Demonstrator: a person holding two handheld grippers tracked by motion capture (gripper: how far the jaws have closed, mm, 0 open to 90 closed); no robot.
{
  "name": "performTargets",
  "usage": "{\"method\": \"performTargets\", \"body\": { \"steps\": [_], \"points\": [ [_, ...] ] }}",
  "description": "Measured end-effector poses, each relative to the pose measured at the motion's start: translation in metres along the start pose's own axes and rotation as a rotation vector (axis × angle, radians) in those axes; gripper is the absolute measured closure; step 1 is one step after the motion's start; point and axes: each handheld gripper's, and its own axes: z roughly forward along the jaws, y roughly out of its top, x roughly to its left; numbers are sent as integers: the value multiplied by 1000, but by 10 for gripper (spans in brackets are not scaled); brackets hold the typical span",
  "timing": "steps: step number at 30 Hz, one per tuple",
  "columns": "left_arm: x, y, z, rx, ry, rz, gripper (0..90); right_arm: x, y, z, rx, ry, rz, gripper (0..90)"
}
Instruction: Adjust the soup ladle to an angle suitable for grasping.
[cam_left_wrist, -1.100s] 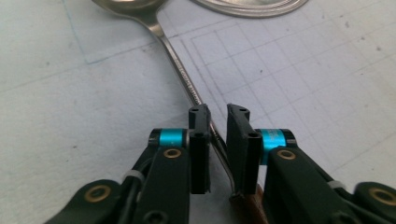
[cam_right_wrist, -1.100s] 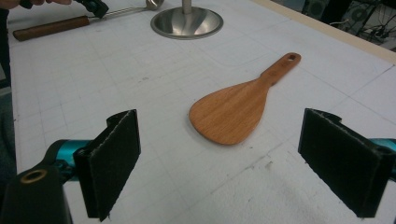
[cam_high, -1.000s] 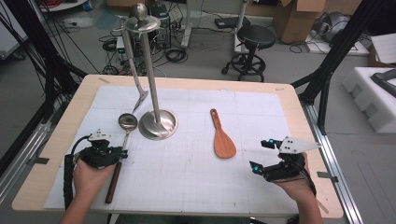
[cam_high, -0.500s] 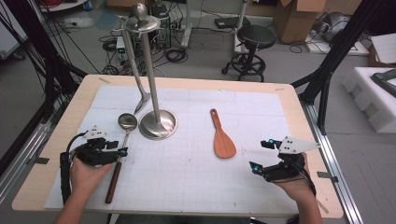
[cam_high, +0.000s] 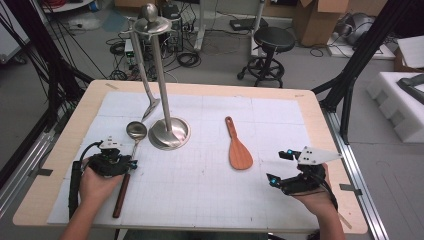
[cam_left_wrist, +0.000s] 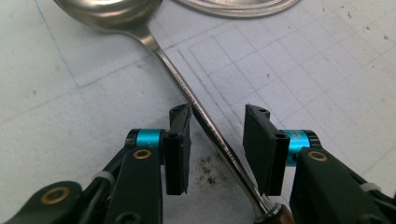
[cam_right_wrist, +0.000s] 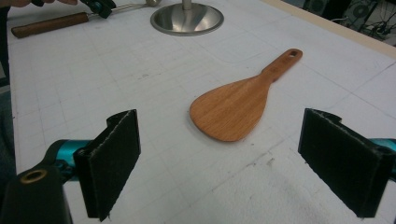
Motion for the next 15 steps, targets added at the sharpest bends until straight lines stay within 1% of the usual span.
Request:
{"method": "performTargets", "body": {
  "steps": [1, 3, 4, 5, 11, 13, 14, 15],
  "points": [
    [-1, -1, 0, -1, 7, 11, 664, 0, 0, 0, -2, -1, -2, 118],
    [-2, -2, -1, -7, 7, 7, 687, 0, 0, -1, -3, 0, 0, 118],
    [-2, -2, -2, -12, 0, -4, 695, 0, 0, -1, -4, 1, 0, 118],
    [-2, -2, -3, -9, -10, -6, 704, 0, 0, -1, -5, -1, 0, 118],
    [-8, -3, -6, -9, -51, 17, 747, 0, 1, -1, -9, 3, -4, 118],
    [-9, -5, -9, -24, -65, 18, 775, 0, 1, -1, -13, 3, -9, 118],
    [-9, -5, -11, -23, -71, 22, 795, 0, 2, -1, -12, 1, -10, 118],
    [-9, -6, -12, -24, -76, 27, 795, 0, 2, -2, -11, 2, -9, 118]
  ]
}}
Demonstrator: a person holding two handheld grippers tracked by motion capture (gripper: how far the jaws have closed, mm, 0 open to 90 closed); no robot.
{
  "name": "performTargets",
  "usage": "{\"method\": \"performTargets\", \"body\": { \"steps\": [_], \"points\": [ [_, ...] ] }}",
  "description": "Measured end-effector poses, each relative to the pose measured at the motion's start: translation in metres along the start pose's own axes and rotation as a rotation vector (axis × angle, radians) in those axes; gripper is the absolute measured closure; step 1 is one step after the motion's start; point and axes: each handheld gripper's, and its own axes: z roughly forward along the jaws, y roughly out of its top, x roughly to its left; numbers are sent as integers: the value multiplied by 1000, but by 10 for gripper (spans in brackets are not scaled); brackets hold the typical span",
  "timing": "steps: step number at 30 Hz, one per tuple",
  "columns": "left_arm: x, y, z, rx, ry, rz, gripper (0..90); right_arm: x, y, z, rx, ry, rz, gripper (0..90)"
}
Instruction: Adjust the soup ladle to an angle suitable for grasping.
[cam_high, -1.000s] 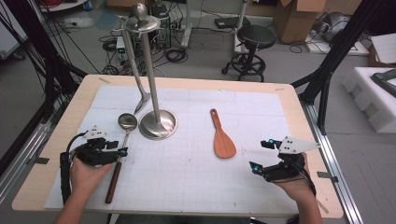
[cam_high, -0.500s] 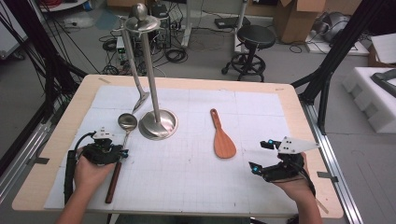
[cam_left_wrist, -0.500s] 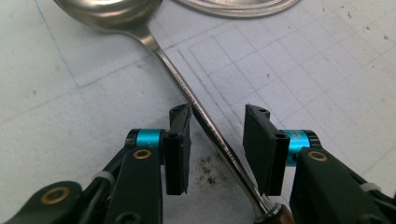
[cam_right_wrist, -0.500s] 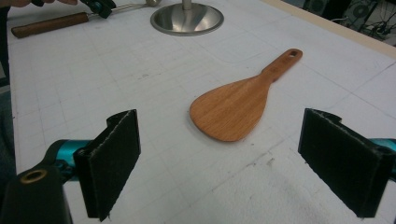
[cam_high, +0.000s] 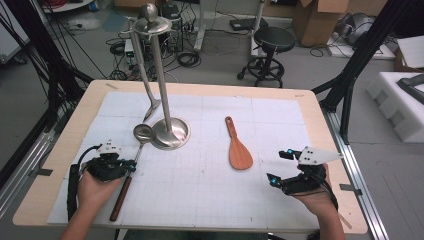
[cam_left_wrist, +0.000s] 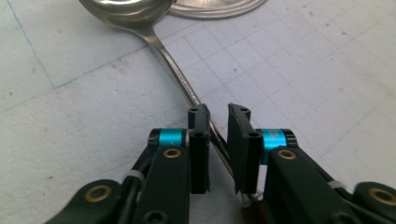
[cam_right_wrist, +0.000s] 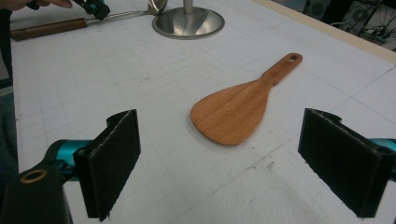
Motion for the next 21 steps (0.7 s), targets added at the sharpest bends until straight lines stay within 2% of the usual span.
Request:
{"method": "performTargets", "body": {
  "steps": [3, 5, 12, 15, 18, 21],
  "points": [
    [0, -2, -1, -4, -9, -4, 795, 0, 0, 1, 1, 2, 3, 118],
    [-1, -1, -1, -1, -7, 6, 794, 0, 0, 1, 6, 1, 3, 118],
    [-3, -1, 0, -2, -41, 26, 794, 1, 1, 3, 7, 3, 2, 118],
    [-1, -1, 2, 3, -48, 8, 783, 1, 1, 4, 11, 4, 2, 118],
    [0, 0, 8, 23, -41, -1, 708, 1, 1, 5, 14, 6, 2, 118],
    [0, 2, 9, 30, -40, -2, 718, 1, 1, 5, 15, 6, 4, 118]
  ]
}}
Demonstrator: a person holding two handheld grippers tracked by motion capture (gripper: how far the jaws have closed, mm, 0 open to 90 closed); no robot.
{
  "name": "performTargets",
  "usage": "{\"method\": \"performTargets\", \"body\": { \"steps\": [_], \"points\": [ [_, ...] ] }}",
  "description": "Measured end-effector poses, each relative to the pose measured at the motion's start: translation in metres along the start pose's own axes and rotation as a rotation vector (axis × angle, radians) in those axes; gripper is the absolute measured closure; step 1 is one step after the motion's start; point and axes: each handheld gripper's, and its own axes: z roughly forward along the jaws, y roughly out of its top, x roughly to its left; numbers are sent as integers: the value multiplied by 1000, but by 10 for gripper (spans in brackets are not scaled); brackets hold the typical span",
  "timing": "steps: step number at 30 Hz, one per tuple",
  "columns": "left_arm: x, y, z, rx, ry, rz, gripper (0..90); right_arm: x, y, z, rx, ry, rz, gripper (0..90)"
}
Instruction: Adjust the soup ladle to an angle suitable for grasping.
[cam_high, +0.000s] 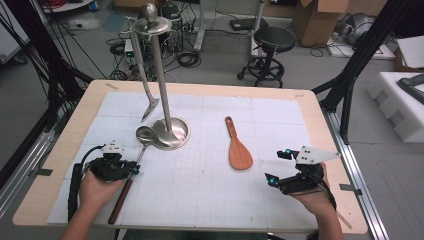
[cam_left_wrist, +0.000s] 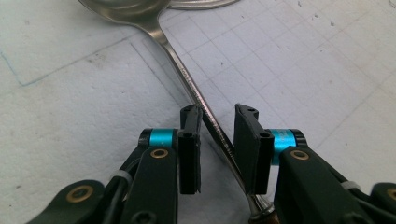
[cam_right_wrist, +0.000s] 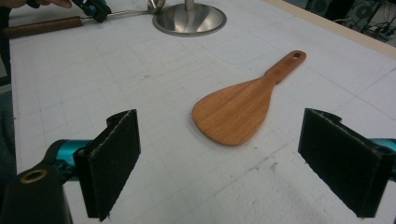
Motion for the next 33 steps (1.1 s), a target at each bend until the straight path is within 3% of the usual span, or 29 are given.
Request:
{"method": "performTargets", "body": {
  "steps": [5, 12, 17, 19, 27, 33],
  "points": [
    [-2, 0, -2, -20, -14, 41, 747, 1, 0, 1, 5, 0, 0, 118],
    [-11, 0, -3, -14, -100, 80, 777, 1, 0, 0, -1, 1, 1, 118],
    [-26, 5, 10, 11, -182, 125, 776, 1, 0, 0, -1, 0, -2, 118],
    [-32, 9, 14, 24, -170, 157, 754, 1, 0, 0, -2, 1, -3, 118],
    [-42, 20, 24, 42, -152, 200, 768, 1, 1, 1, 3, 1, -2, 118],
    [-49, 30, 35, 43, -166, 233, 779, 1, 1, 2, 2, 1, -5, 118]
  ]
}}
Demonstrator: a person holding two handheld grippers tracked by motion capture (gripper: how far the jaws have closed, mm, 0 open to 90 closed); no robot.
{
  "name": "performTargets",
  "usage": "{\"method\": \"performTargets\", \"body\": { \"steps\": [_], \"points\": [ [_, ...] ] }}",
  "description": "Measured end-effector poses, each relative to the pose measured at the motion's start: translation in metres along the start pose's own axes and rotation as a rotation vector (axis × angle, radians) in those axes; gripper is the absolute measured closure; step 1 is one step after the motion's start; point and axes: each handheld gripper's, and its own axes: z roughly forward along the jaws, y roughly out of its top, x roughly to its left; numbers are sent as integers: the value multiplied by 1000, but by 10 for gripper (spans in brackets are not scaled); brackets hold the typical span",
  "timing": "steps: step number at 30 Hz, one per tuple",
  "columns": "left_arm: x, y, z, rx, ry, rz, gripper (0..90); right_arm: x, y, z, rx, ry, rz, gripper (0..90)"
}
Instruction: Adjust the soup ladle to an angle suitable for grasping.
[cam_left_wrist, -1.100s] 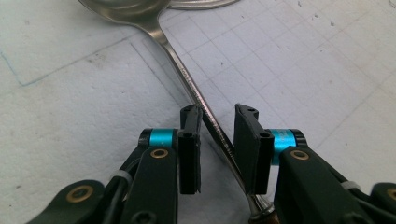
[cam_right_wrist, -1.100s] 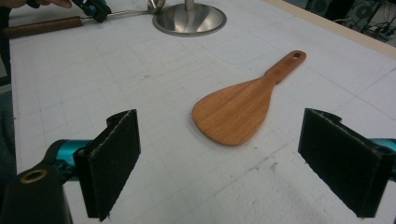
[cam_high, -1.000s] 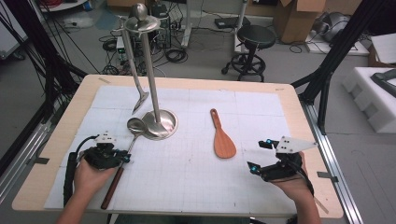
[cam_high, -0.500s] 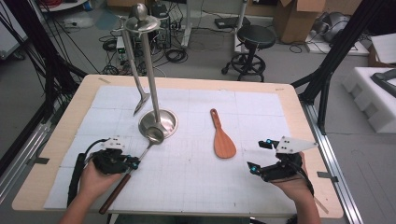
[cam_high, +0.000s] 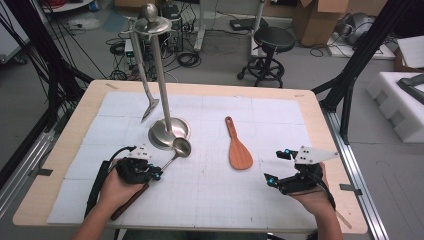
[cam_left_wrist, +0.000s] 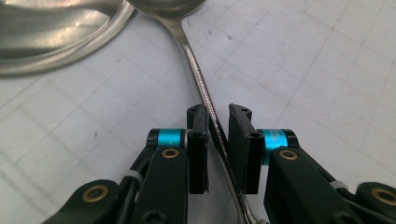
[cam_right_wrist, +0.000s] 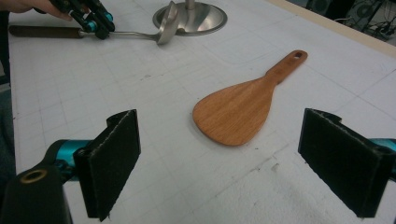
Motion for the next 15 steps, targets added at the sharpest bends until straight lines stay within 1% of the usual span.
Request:
{"method": "performTargets", "body": {
  "steps": [2, 6, 9, 10, 12, 13, 15],
  "points": [
    [-1, 3, 3, -4, -3, 9, 781, 0, 0, 0, 3, 0, 1, 118],
    [-5, 8, 8, -1, 8, 33, 784, 0, 0, 0, 4, -1, 0, 118],
    [-6, 9, 8, 1, 5, 36, 781, 0, 0, 0, 5, -3, 1, 118],
    [-5, 8, 8, -3, -4, 35, 773, 0, 0, -1, 3, -3, 2, 118],
    [-6, 9, 5, -16, -7, 28, 699, 0, 0, -2, 3, -4, 5, 118],
    [-6, 9, 3, -23, -9, 30, 685, 0, -1, -2, 0, -5, 3, 118],
    [-7, 9, -1, -32, -4, 20, 656, 0, -1, -3, -3, -6, 6, 118]
  ]
}}
